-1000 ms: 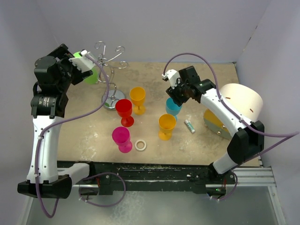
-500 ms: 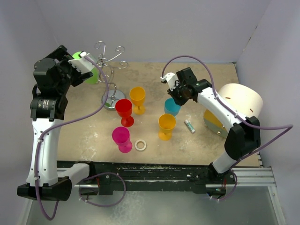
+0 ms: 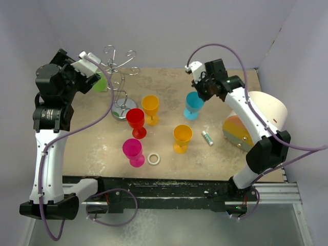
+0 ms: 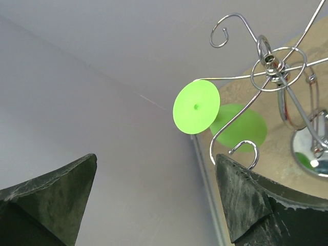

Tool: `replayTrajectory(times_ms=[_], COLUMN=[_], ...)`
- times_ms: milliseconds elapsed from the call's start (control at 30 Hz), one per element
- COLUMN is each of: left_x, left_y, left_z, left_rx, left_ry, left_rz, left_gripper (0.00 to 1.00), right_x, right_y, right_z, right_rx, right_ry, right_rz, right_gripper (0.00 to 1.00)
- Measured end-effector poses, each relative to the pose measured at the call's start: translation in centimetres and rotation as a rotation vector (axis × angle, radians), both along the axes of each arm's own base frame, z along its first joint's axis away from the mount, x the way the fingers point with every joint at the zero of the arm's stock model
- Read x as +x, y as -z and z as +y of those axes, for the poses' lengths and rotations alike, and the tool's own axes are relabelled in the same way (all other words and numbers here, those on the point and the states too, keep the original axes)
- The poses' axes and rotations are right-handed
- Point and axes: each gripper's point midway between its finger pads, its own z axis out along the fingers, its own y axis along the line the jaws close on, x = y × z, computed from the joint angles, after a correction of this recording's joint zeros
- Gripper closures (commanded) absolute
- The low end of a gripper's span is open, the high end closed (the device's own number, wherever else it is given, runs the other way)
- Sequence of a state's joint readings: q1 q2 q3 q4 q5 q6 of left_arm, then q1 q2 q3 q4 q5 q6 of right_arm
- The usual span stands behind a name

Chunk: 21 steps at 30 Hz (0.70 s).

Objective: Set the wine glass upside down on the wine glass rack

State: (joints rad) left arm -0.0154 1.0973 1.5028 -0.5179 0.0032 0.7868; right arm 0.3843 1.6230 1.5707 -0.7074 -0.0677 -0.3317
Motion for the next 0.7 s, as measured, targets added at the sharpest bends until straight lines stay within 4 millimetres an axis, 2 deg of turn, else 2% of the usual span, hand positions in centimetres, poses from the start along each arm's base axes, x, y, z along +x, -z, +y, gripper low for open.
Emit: replayTrajectory(times_ms=[167, 267, 433, 700], left_x=[-0.4, -0.7, -1.5, -3.2], left_y=[0.6, 0.7, 0.5, -1.1], left_z=[0.6, 0.1, -2.6, -7.7], left_rx=[-0.161, -0.286, -0.475, -0.748], left_ry=[-0.041, -0.029, 0.078, 0.280], left_rz=[-0.003, -0.006, 0.029, 0.116], left_gripper=[0.01, 0.00, 0.02, 0.01], right_x=[3.1, 3.9, 3.0, 1.3], right_y=[-7.2, -11.0, -15.4, -22.5], right_z=[-1.3, -1.1, 0.8, 4.6], right_rx=[0.051, 0.086, 0.167, 0.344], right_ry=[0.045, 0.048, 0.005, -0.093], right_rz=[-0.177, -0.269, -0.358, -0.481], right_gripper=[1.00, 1.00, 1.00, 1.00])
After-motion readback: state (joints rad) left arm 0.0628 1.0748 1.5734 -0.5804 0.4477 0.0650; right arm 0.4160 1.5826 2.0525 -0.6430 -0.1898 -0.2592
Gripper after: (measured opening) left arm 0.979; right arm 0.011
